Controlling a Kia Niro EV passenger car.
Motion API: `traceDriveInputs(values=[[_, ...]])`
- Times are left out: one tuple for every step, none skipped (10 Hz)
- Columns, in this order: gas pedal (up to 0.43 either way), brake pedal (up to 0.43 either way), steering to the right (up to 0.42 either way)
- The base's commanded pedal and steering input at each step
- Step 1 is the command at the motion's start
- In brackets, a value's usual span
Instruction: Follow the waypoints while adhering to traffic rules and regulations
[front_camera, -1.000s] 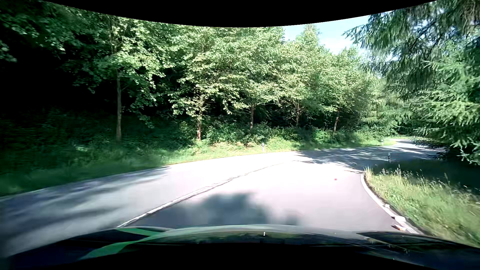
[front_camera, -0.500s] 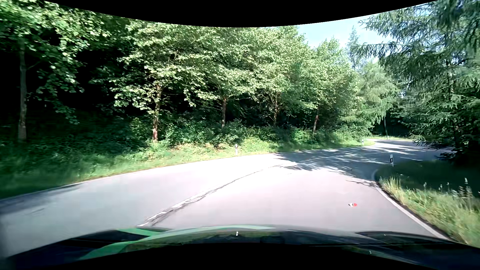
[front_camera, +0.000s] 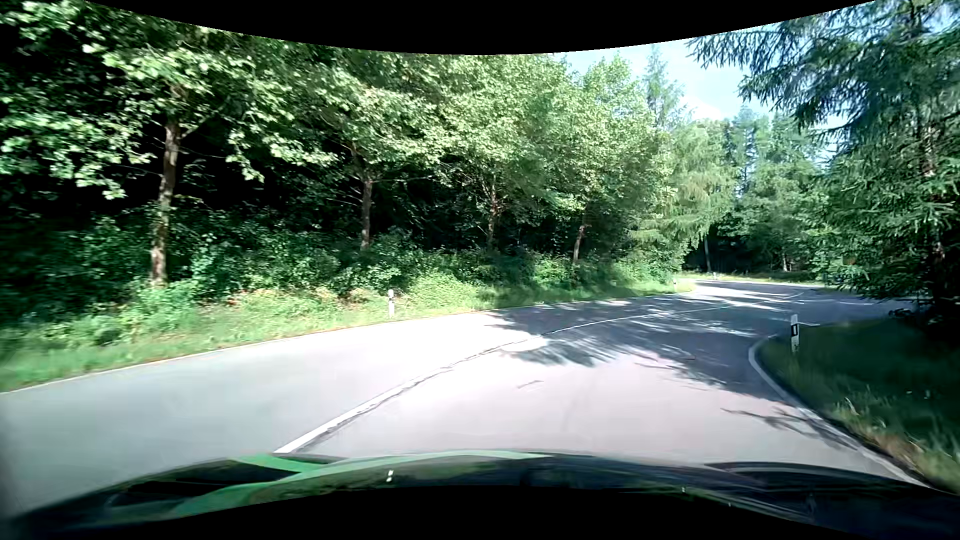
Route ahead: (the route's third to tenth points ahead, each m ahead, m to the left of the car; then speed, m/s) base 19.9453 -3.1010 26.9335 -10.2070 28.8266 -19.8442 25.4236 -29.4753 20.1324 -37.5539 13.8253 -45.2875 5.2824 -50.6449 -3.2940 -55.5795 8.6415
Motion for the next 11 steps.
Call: traceDriveInputs(values=[[0.020, 0.000, 0.142], [0.020, 0.000, 0.135], [0.020, 0.000, 0.131], [0.008, 0.000, 0.133], [0.008, 0.000, 0.137], [0.008, 0.000, 0.143], [0.008, 0.000, 0.148], [0.008, 0.000, 0.156], [0.008, 0.000, 0.162], [0.008, 0.000, 0.165], [0.008, 0.000, 0.167]])
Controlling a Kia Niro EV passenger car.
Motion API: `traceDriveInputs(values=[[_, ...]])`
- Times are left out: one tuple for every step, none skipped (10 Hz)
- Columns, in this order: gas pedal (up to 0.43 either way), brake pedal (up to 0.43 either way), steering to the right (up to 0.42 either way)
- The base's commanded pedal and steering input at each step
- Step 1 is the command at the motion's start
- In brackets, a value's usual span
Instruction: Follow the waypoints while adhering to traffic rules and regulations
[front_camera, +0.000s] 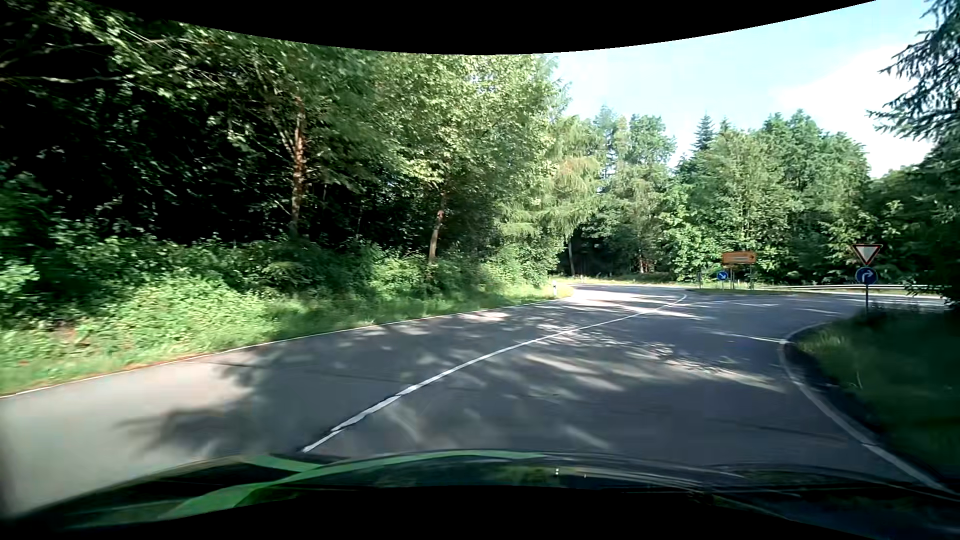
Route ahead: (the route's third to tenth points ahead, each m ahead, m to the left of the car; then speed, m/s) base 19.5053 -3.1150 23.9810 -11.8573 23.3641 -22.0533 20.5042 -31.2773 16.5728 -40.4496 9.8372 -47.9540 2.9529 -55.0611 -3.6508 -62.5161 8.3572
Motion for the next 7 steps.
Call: traceDriveInputs(values=[[0.020, 0.000, 0.169], [0.020, 0.000, 0.172], [0.020, 0.000, 0.173], [0.020, 0.000, 0.173], [0.020, 0.000, 0.173], [0.020, 0.000, 0.173], [0.039, 0.000, 0.174]])
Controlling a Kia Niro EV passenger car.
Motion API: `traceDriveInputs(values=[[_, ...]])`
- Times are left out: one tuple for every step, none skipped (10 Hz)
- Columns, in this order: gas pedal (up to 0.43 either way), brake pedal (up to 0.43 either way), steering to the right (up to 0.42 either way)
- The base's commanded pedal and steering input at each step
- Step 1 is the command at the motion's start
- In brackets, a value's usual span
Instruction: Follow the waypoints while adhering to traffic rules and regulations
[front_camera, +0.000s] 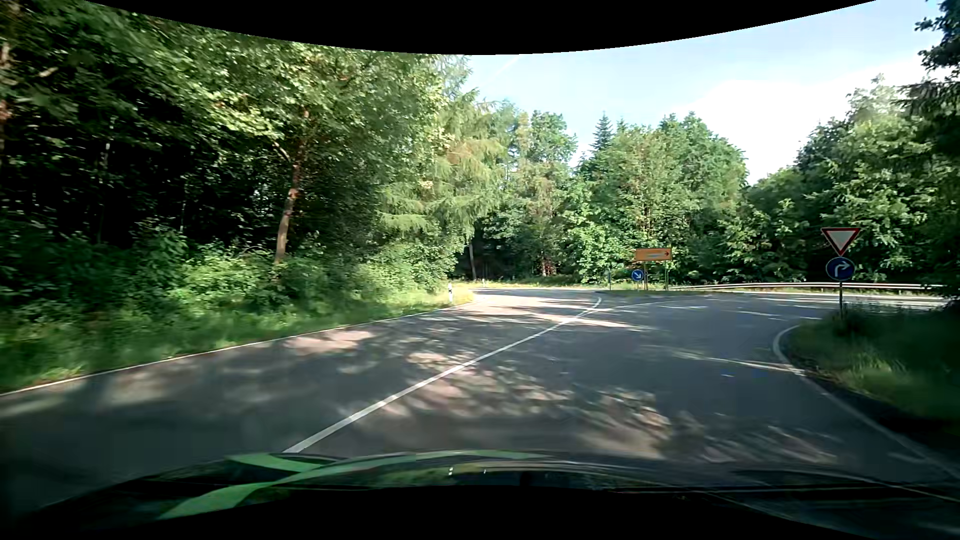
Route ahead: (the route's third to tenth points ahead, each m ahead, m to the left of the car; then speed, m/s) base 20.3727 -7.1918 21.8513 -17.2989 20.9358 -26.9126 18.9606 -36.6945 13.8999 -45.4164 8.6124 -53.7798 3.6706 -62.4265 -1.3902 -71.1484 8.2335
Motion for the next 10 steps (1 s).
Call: traceDriveInputs(values=[[0.047, 0.000, 0.174], [0.047, 0.000, 0.179], [0.039, 0.000, 0.183], [0.039, 0.000, 0.186], [0.039, 0.000, 0.190], [0.039, 0.000, 0.190], [0.039, 0.000, 0.189], [0.039, 0.000, 0.190], [0.039, 0.000, 0.192], [0.039, 0.000, 0.198]])
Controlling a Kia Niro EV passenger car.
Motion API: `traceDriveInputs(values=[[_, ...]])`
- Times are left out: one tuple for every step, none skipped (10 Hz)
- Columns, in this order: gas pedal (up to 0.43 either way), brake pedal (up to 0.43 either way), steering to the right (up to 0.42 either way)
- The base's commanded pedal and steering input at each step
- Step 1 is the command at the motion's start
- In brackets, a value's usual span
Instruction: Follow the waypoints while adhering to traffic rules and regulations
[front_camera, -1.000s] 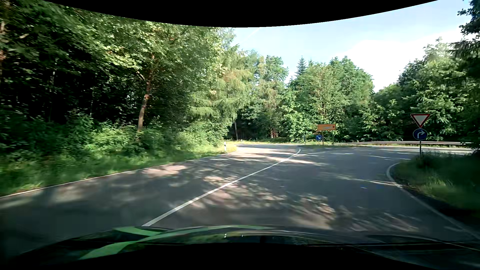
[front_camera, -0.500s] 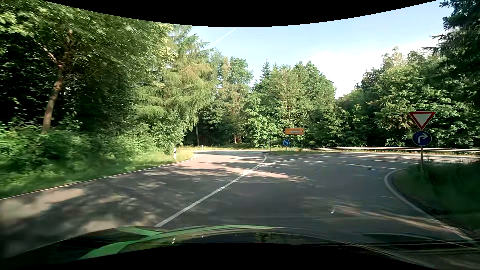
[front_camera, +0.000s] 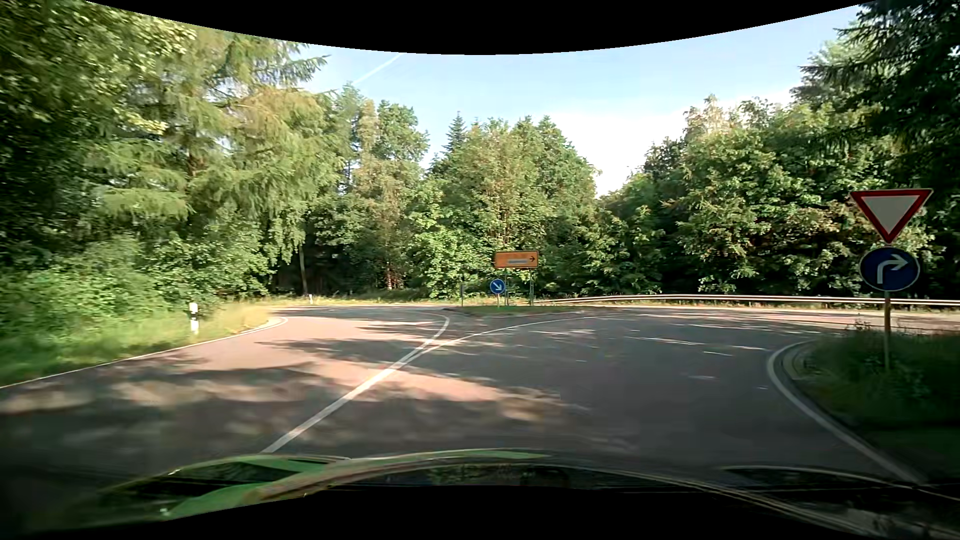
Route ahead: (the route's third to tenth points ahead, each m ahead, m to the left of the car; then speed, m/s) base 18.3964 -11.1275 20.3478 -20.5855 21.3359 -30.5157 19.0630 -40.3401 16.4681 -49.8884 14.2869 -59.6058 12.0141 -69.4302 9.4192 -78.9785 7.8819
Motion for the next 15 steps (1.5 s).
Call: traceDriveInputs(values=[[0.039, 0.000, 0.207], [0.028, 0.000, 0.216], [0.028, 0.000, 0.227], [0.020, 0.000, 0.235], [0.020, 0.000, 0.240], [0.020, 0.000, 0.247], [0.020, 0.000, 0.256], [0.020, 0.000, 0.267], [0.020, 0.000, 0.268], [0.020, 0.000, 0.270], [0.020, 0.000, 0.271], [0.020, 0.000, 0.271], [0.028, 0.000, 0.271], [0.039, 0.000, 0.272], [0.059, 0.000, 0.277]])
